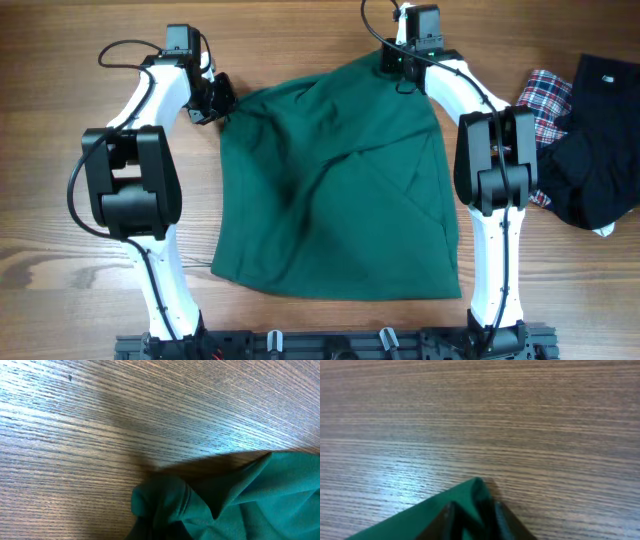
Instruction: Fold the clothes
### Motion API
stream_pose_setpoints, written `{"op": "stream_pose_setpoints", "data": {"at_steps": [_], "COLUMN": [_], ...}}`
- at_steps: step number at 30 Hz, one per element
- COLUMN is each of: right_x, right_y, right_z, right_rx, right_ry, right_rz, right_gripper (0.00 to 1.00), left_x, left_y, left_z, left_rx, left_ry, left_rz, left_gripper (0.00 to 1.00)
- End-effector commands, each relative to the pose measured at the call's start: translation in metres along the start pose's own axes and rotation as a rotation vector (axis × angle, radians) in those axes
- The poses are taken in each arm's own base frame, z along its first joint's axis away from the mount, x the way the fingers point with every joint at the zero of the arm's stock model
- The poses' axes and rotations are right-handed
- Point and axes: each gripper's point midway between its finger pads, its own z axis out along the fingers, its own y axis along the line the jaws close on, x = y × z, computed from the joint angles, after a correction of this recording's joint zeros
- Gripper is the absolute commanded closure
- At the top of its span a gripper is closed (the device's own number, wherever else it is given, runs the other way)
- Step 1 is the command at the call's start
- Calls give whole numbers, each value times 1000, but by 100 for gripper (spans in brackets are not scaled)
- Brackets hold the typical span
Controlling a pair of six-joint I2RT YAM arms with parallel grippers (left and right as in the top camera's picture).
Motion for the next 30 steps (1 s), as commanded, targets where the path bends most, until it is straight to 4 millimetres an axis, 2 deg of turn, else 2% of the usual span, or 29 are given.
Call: {"op": "stream_pose_setpoints", "data": {"at_steps": [1,3,5,7,10,14,16,22,27,30], "right_x": [31,33,32,18,-12,-26,-35,-55,-52,-49], "right_y": [-13,-17,-20,-18,-11,-8,-8,-3,-2,-1], "right_z": [14,11,7,-4,-29,-55,-69,-93,-115,-132], "right_rx": [61,88,106,114,107,115,121,114,120,126], "right_ry": [84,103,118,114,64,59,48,6,43,73], "right_rz": [24,24,22,20,19,19,20,19,49,50], "right_gripper": [88,95,96,96,96,96,96,96,96,96], "left_x": [-3,-3,-3,-3,-3,2,-2,-11,0,10], "left_y": [-5,-5,-5,-5,-5,-5,-12,-29,-46,-43], "left_z": [-5,-5,-5,-5,-5,-8,-19,-59,-77,-78], "left_rx": [15,15,15,14,10,8,23,52,128,116], "left_ry": [-12,-12,-12,-12,-13,5,-19,-96,-68,-27], "left_rz": [12,12,12,16,42,39,76,126,135,122], "left_gripper": [96,96,96,96,96,96,96,96,96,96]}}
